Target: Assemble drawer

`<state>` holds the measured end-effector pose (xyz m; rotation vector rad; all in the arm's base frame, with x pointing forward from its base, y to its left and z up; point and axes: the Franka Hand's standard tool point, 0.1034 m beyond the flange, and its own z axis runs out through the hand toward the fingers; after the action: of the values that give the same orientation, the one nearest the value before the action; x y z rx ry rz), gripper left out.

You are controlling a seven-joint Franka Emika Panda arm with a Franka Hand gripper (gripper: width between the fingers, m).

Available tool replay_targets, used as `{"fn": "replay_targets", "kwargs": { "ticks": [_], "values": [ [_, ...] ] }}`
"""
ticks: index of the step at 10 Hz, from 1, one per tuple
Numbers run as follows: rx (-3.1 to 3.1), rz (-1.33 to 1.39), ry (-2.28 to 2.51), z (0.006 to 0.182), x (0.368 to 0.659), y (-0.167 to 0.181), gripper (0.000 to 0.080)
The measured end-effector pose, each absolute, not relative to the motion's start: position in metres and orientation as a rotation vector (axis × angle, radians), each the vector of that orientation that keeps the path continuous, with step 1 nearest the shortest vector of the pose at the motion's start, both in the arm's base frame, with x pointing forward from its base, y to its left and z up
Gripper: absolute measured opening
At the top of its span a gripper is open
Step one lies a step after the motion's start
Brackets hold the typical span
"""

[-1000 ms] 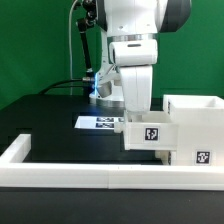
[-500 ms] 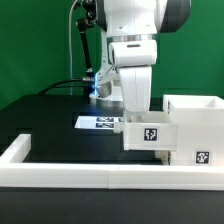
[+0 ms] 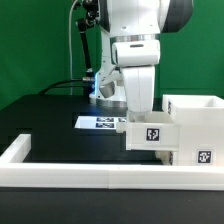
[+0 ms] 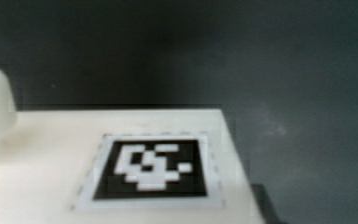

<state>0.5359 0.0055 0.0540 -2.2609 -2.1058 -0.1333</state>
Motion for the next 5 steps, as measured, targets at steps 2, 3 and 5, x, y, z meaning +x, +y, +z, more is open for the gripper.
{"fn": "replay_targets", "kwargs": {
  "ticks": [2,3,5],
  "values": [
    [-2.277,-0.139,-2.09,0.0537,0.536,0.0005,0.0042],
    [-2.276,-0.138,-2.091,0.0537,0.536,0.0009,0.0042],
    [-2.276,-0.138,-2.091,0.0536,0.536,0.0006,0.0042]
  ]
}}
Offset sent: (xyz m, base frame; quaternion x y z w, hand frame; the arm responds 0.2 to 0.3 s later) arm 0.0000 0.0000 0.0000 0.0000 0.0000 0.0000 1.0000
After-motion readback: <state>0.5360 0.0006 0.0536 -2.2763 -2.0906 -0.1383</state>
